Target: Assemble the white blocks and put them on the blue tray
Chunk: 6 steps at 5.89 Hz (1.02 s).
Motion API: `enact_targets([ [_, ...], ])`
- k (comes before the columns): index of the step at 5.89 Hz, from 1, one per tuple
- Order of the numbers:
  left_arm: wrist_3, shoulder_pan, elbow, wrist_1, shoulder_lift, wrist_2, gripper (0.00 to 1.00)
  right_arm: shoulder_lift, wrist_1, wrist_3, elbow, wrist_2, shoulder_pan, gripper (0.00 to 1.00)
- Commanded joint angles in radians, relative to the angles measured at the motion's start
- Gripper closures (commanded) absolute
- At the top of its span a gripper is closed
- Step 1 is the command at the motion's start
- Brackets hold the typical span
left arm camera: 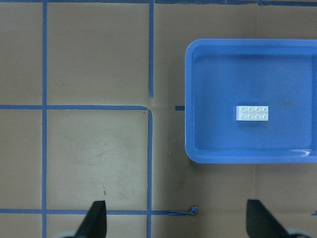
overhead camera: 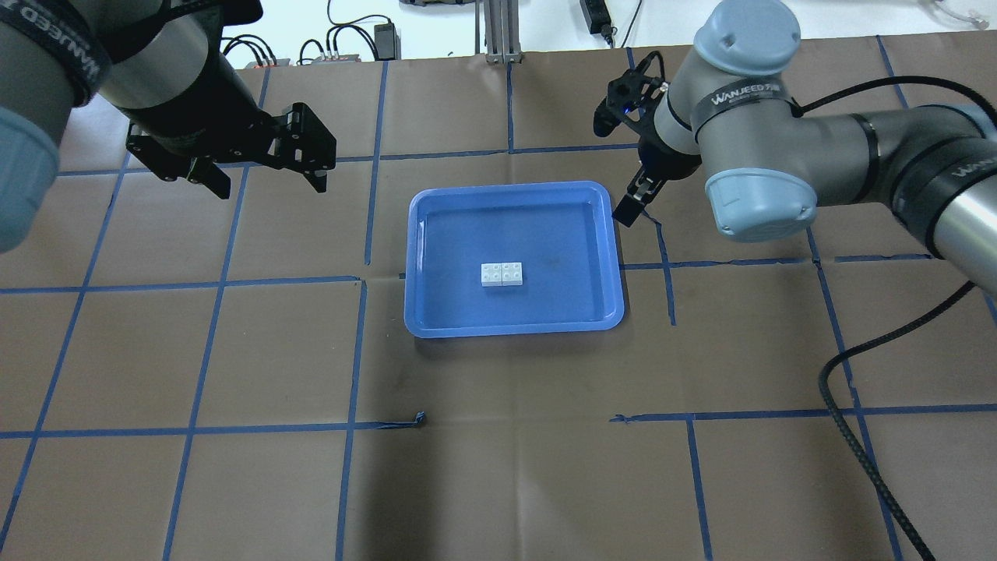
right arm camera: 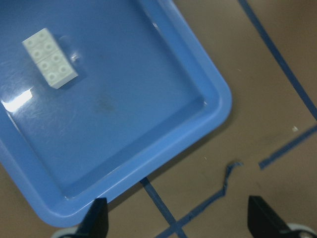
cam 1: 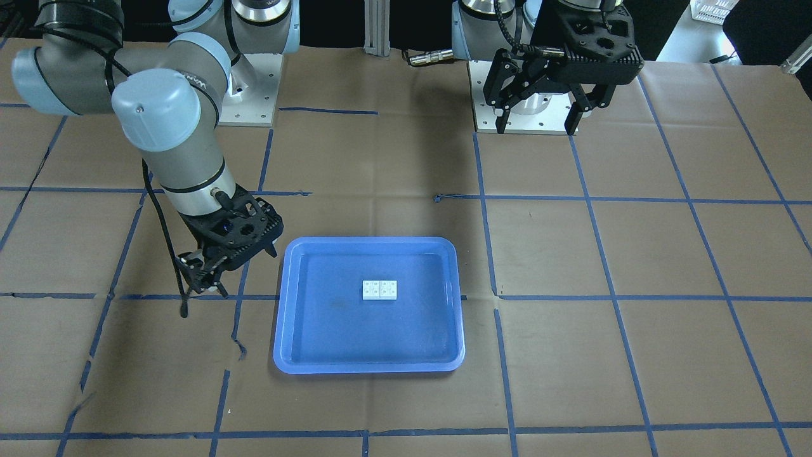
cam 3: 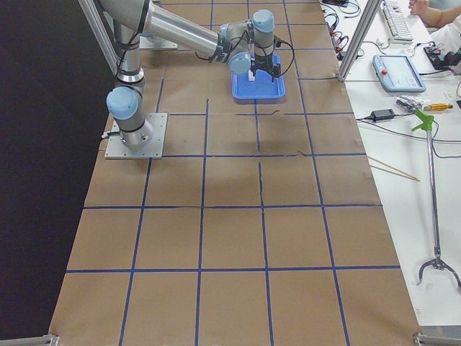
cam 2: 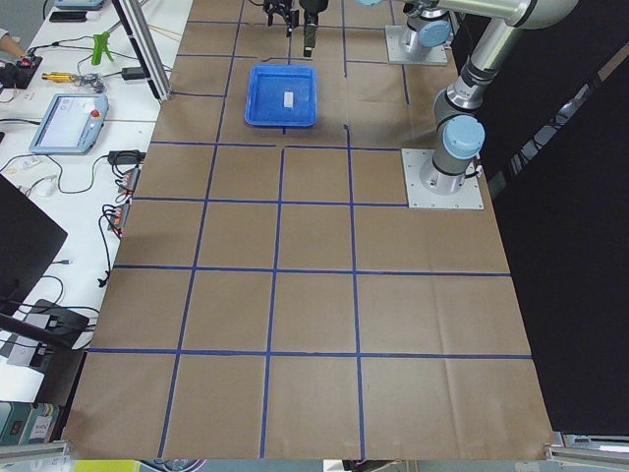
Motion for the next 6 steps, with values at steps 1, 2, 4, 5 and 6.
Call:
enact_targets([
  [1, 0.000, 0.000, 0.000, -0.001, 0.001, 0.000, 0.00, -0.093, 0.180, 0.503, -0.031, -0.126, 0.001, 0.00],
  [2, 0.000, 0.000, 0.000, 0.000, 0.000, 0.000, 0.00, -0.121, 0.385, 0.637, -0.106, -0.125, 0.001, 0.00],
  [4, 0.000, 0.000, 0.000, -0.001, 0.001, 0.000, 0.00, -0.130, 0.714, 0.751, -0.275, -0.049, -0.007, 0.00],
  [5, 0.000, 0.000, 0.000, -0.001, 0.000, 0.000, 0.00, -0.130, 0.712, 0.748, -0.283, -0.044, -0.005, 0.00],
  [6, 0.000, 0.000, 0.000, -0.001, 0.001, 0.000, 0.00, -0.129, 0.703, 0.709, -0.283, -0.047, -0.020, 0.00],
])
